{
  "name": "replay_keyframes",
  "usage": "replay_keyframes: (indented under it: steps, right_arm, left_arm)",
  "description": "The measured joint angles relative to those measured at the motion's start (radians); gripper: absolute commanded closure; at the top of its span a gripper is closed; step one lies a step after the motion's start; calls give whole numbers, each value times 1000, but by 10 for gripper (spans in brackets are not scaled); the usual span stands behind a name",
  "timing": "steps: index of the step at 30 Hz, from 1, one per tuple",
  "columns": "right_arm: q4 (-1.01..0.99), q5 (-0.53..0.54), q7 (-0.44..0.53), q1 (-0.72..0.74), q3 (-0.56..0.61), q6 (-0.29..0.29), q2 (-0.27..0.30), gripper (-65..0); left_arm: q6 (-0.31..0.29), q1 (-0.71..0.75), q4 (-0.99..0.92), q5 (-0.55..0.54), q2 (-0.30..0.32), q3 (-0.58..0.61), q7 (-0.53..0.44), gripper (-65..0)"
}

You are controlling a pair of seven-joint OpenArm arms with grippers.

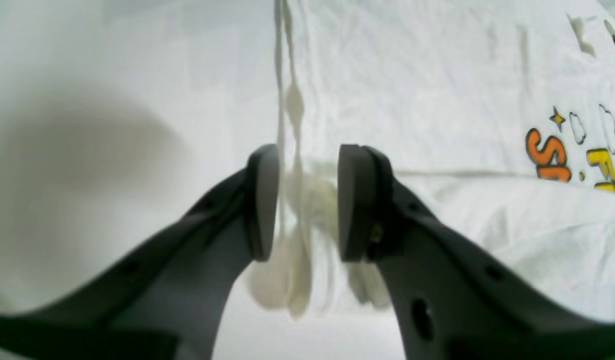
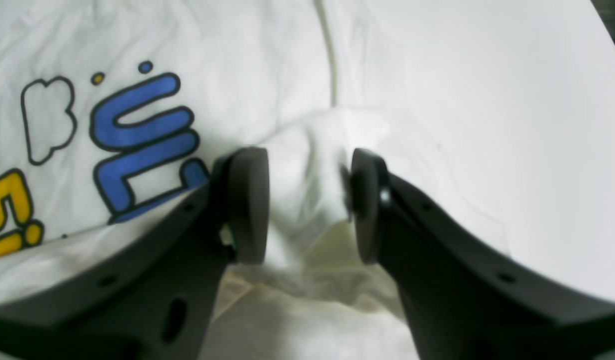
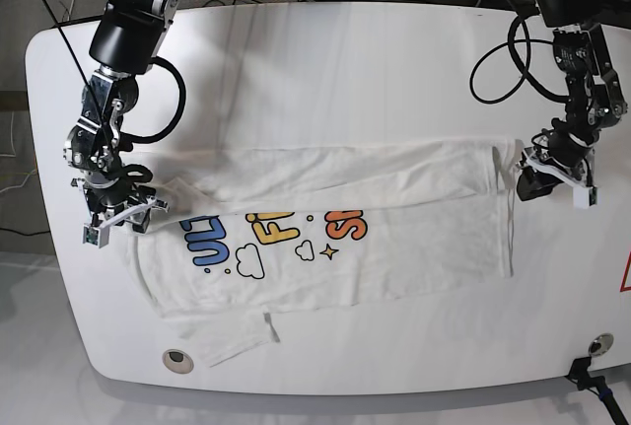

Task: Fold the T-shirt properly
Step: 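Open both grippers and regrasp the folded edge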

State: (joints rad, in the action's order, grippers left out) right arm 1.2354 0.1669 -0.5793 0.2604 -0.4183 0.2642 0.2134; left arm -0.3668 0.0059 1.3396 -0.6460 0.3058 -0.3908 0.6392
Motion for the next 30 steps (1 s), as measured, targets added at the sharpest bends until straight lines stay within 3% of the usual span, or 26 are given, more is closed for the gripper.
replay_keyframes:
  steps: [12,18,30]
  right_arm:
    - [167,63,-77,-139,-1,27,0,-266]
    - [251,101,-72,-198,0,45,0,-266]
    - [267,127,-97,-206,-39,44,-14,-265]
  left_arm:
    - [1,109,121,47,-8,-4,19,-209]
    - [0,135,158,49,-18,-5,19,-214]
    - [4,138,140,96,-39,0,23,-220]
